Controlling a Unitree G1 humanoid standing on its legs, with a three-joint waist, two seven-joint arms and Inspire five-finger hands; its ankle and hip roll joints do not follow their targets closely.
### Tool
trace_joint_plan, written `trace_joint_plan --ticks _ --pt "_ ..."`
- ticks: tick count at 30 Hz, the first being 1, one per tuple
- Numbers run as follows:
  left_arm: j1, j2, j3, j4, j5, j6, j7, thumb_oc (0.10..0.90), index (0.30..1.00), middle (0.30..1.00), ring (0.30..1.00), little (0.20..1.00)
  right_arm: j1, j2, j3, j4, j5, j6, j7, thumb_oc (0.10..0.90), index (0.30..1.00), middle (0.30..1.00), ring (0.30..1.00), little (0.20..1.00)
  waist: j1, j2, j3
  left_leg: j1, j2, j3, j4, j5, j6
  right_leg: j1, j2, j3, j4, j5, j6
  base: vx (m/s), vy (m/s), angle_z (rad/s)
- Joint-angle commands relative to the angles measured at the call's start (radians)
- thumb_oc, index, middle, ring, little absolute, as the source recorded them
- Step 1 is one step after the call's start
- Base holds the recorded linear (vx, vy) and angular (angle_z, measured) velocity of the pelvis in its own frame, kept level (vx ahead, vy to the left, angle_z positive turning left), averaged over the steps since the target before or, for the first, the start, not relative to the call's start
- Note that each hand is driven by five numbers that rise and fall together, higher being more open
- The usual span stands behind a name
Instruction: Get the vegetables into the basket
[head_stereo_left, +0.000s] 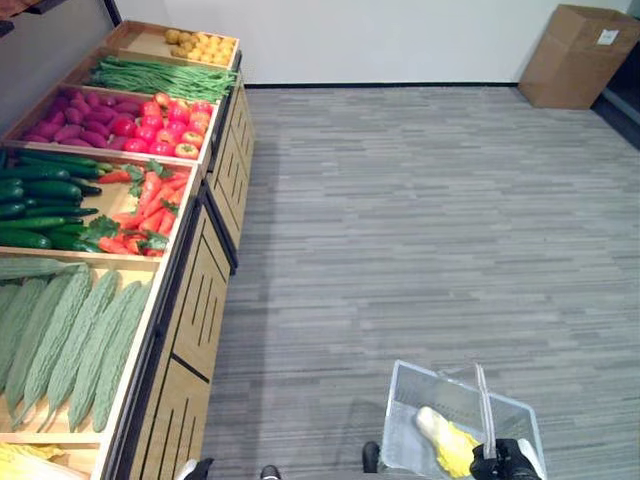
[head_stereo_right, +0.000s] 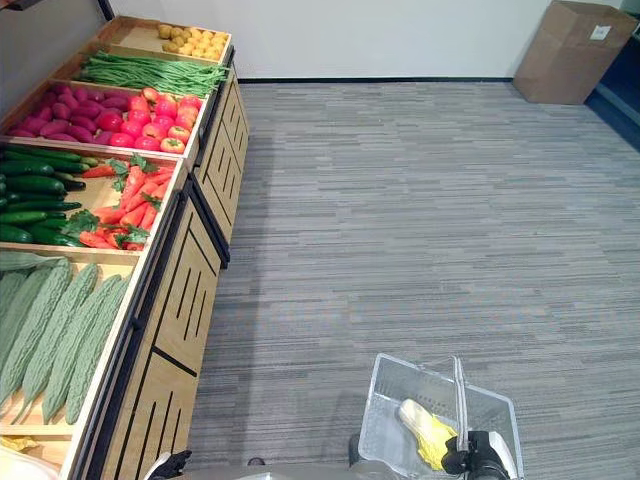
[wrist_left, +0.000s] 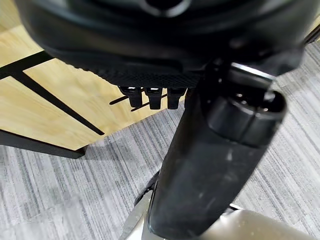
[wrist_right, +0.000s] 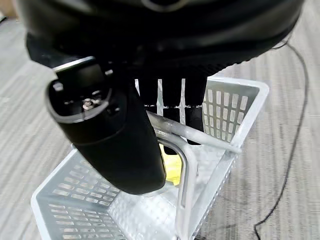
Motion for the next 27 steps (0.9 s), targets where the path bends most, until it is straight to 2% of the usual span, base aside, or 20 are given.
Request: trace_joint_plan --ticks 1,4,8,10,11,12,13,15,16,19,24,27 --pt "-0.066 0.003 0.05 0.012 -0.049 -0.011 0.033 0.9 1.0 1.0 1.0 1.0 -0.028 -0.063 0.013 -0.024 -0.002 -0.029 -0.015 0.4 0.3 0.3 0.3 0.3 0.022 -0.01 0.058 -0.012 0.062 -0.078 0.039 0.049 -0.062 -0.032 0.011 -0.054 0.179 -0.091 0.014 0.04 -0.145 0.09" --pt "-0.068 0.009 0.057 0.018 -0.053 -0.01 0.035 0.9 1.0 1.0 1.0 1.0 -0.025 -0.07 0.031 -0.046 -0.025 -0.03 -0.01 0.4 0.3 0.3 0.3 0.3 0.021 -0.012 0.067 -0.03 0.072 -0.089 0.084 0.04 -0.064 -0.046 0.023 -0.043 0.208 -0.109 0.001 0.03 -0.128 0.09" --pt "-0.067 0.016 0.066 0.011 -0.074 -0.011 0.038 0.9 1.0 1.0 1.0 1.0 -0.016 -0.095 0.036 -0.077 -0.029 -0.038 -0.011 0.4 0.3 0.3 0.3 0.3 0.029 -0.013 0.093 -0.087 0.095 -0.136 0.197 0.072 -0.079 -0.045 0.051 -0.046 0.214 -0.123 -0.029 0.05 -0.172 -0.01" --pt "-0.069 0.012 0.065 0.008 -0.078 -0.011 0.045 0.9 1.0 1.0 1.0 1.0 -0.012 -0.104 0.036 -0.093 -0.025 -0.043 -0.011 0.4 0.3 0.3 0.3 0.3 0.037 -0.015 0.105 -0.114 0.083 -0.182 0.254 0.078 -0.075 -0.035 0.055 -0.036 0.215 -0.128 -0.036 0.05 -0.099 0.18" --pt "-0.069 0.012 0.065 0.008 -0.078 -0.011 0.045 0.9 1.0 1.0 1.0 1.0 -0.012 -0.104 0.036 -0.093 -0.025 -0.043 -0.011 0.4 0.3 0.3 0.3 0.3 0.035 -0.015 0.105 -0.116 0.083 -0.184 0.256 0.077 -0.075 -0.035 0.055 -0.037 0.215 -0.129 -0.036 0.05 -0.023 0.04" --pt "-0.073 0.003 0.045 0.002 -0.079 -0.011 0.043 0.9 1.0 1.0 1.0 1.0 -0.014 -0.114 0.034 -0.102 -0.017 -0.043 -0.015 0.4 0.3 0.3 0.3 0.3 0.052 -0.013 0.122 -0.168 0.035 -0.256 0.253 0.083 -0.061 -0.025 0.046 -0.034 0.213 -0.135 -0.035 0.05 0.0 -0.11" --pt "-0.074 0.001 0.039 0.002 -0.077 -0.013 0.042 0.9 1.0 1.0 1.0 1.0 -0.012 -0.116 0.033 -0.111 -0.017 -0.044 -0.015 0.4 0.3 0.3 0.3 0.3 0.047 -0.014 0.123 -0.186 0.023 -0.267 0.241 0.07 -0.053 -0.019 0.038 -0.036 0.212 -0.139 -0.032 0.1 0.021 0.15" --pt "-0.075 0.0 0.03 0.001 -0.071 -0.014 0.044 0.9 1.0 1.0 1.0 1.0 -0.01 -0.119 0.034 -0.129 -0.019 -0.046 -0.015 0.4 0.3 0.3 0.3 0.3 0.045 -0.017 0.12 -0.204 0.018 -0.265 0.218 0.058 -0.045 -0.015 0.029 -0.036 0.209 -0.143 -0.026 0.11 0.059 0.34" --pt "-0.076 -0.001 0.025 0.007 -0.062 -0.015 0.047 0.9 1.0 1.0 1.0 1.0 -0.01 -0.124 0.04 -0.149 -0.029 -0.047 -0.02 0.4 0.3 0.3 0.3 0.3 0.05 -0.018 0.113 -0.242 0.026 -0.254 0.164 0.083 -0.044 -0.001 0.02 -0.036 0.204 -0.153 -0.018 0.16 0.094 0.12" --pt "-0.079 0.0 0.01 -0.003 -0.046 -0.013 0.053 0.9 1.0 1.0 1.0 1.0 -0.01 -0.124 0.051 -0.164 -0.041 -0.051 -0.027 0.4 0.3 0.3 0.3 0.3 0.066 -0.017 0.112 -0.268 0.028 -0.256 0.14 0.11 -0.045 0.021 0.019 -0.021 0.214 -0.175 -0.016 0.18 0.118 0.1" --pt "-0.074 0.01 -0.002 -0.004 -0.012 -0.015 0.058 0.9 1.0 1.0 1.0 1.0 0.008 -0.102 0.051 -0.181 -0.047 -0.047 -0.015 0.4 0.3 0.3 0.3 0.3 0.064 -0.029 0.088 -0.227 -0.006 -0.221 0.106 0.087 -0.021 0.046 -0.009 0.002 0.221 -0.192 0.003 0.16 0.181 -0.43" --pt "-0.081 0.025 -0.012 -0.02 -0.004 -0.023 0.055 0.9 1.0 1.0 1.0 1.0 0.003 -0.096 0.047 -0.189 -0.052 -0.038 -0.003 0.4 0.3 0.3 0.3 0.3 0.066 -0.049 0.073 -0.209 -0.039 -0.185 0.101 0.056 0.007 0.039 -0.055 0.025 0.209 -0.156 0.041 0.13 0.263 -0.27"
